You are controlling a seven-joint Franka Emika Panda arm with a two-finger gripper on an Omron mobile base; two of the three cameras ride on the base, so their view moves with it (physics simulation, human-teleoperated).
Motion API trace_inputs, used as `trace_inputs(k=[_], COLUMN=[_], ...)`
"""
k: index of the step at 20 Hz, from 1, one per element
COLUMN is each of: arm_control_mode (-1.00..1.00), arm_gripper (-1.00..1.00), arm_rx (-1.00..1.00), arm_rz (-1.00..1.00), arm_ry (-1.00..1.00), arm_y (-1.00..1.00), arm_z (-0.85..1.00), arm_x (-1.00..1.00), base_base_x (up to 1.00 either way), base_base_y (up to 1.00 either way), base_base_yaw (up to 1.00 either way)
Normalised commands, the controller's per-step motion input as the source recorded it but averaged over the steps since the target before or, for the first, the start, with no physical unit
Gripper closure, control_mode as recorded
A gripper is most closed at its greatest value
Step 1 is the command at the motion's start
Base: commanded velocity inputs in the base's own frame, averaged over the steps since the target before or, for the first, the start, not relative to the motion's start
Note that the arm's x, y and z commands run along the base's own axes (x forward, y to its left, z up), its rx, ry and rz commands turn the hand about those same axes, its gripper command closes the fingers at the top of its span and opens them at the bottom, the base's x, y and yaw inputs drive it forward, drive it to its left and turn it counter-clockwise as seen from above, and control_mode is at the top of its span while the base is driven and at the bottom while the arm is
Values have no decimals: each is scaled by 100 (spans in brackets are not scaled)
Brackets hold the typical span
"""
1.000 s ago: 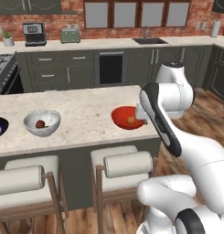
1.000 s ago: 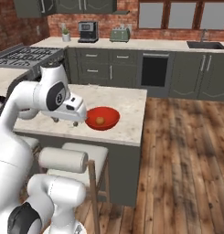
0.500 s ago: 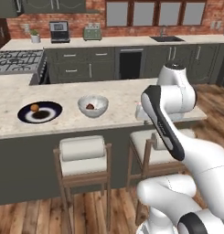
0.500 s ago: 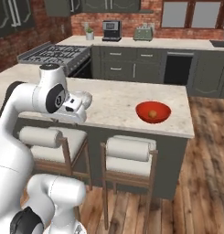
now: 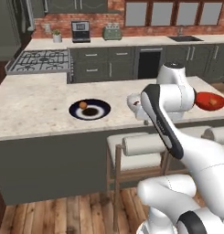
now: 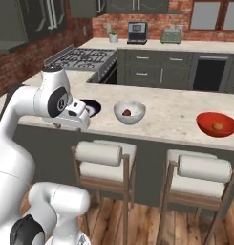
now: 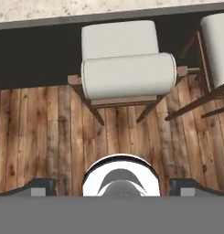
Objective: Take the fruits from the plate on the dining counter and place two fruits in each bowl.
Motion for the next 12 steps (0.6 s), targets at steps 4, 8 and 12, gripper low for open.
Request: trace_inputs(k=[4, 8, 12], arm_control_mode=[100, 100, 100], arm_gripper=[-100, -100, -100], arm_rx=[0, 0, 0], arm_rz=[0, 0, 0], arm_ry=[0, 0, 0], arm_y=[0, 0, 0], arm_z=[0, 0, 0], arm_x=[0, 0, 0], base_base_x=[62, 53, 64], base_base_y=[100, 56, 19], base_base_yaw=[0, -1, 0])
